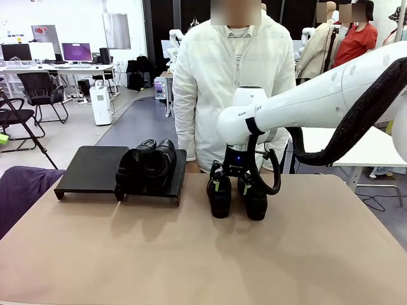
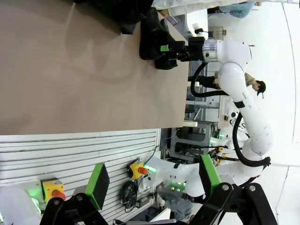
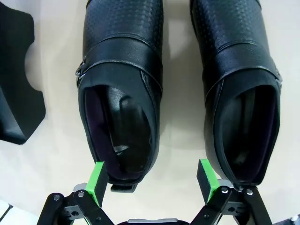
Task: Organize the shoes by placing them on the stand.
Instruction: Pick up one Shoe and place it in the middle of the table.
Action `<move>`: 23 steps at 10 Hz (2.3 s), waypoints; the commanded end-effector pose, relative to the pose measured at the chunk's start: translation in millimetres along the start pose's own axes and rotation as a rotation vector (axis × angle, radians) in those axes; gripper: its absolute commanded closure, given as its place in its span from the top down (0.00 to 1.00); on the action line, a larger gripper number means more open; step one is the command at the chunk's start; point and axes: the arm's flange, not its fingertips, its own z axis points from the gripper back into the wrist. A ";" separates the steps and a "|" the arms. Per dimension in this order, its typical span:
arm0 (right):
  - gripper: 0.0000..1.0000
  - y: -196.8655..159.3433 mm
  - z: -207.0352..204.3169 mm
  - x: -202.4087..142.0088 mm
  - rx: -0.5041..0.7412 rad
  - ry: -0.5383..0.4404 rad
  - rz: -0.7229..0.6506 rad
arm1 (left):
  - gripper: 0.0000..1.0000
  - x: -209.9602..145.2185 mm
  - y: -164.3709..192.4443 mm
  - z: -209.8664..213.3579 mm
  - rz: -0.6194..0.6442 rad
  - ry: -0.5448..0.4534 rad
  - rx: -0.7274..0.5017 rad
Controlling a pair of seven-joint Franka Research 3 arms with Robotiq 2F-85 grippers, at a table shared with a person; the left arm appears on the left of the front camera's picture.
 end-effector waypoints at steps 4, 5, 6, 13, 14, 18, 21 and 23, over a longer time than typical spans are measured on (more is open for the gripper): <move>0.82 9.2 -15.0 17.2 0.058 0.014 -0.052 | 1.00 0.4 -0.7 0.6 -0.007 0.003 -0.021; 0.22 9.0 -16.7 18.0 0.060 0.025 -0.049 | 1.00 0.4 -0.7 0.6 -0.007 0.003 -0.021; 0.00 7.8 -17.8 19.2 0.067 0.028 -0.058 | 1.00 0.4 -0.7 0.6 -0.007 0.003 -0.021; 0.00 3.8 -19.7 20.4 0.073 0.046 -0.067 | 1.00 0.4 -0.7 0.6 -0.007 0.003 -0.021; 0.00 3.4 -19.8 20.4 0.070 0.052 -0.067 | 1.00 0.4 -0.7 0.6 -0.007 0.003 -0.021; 0.00 0.0 6.2 4.1 0.063 0.060 0.015 | 1.00 0.4 -0.7 0.6 -0.007 0.003 -0.021; 0.00 -24.3 123.0 -66.0 0.075 -0.046 0.104 | 1.00 0.4 -0.7 0.6 -0.007 0.003 -0.021; 0.00 -43.6 177.2 -118.2 0.100 -0.075 0.079 | 1.00 0.4 -0.7 0.6 -0.007 0.003 -0.021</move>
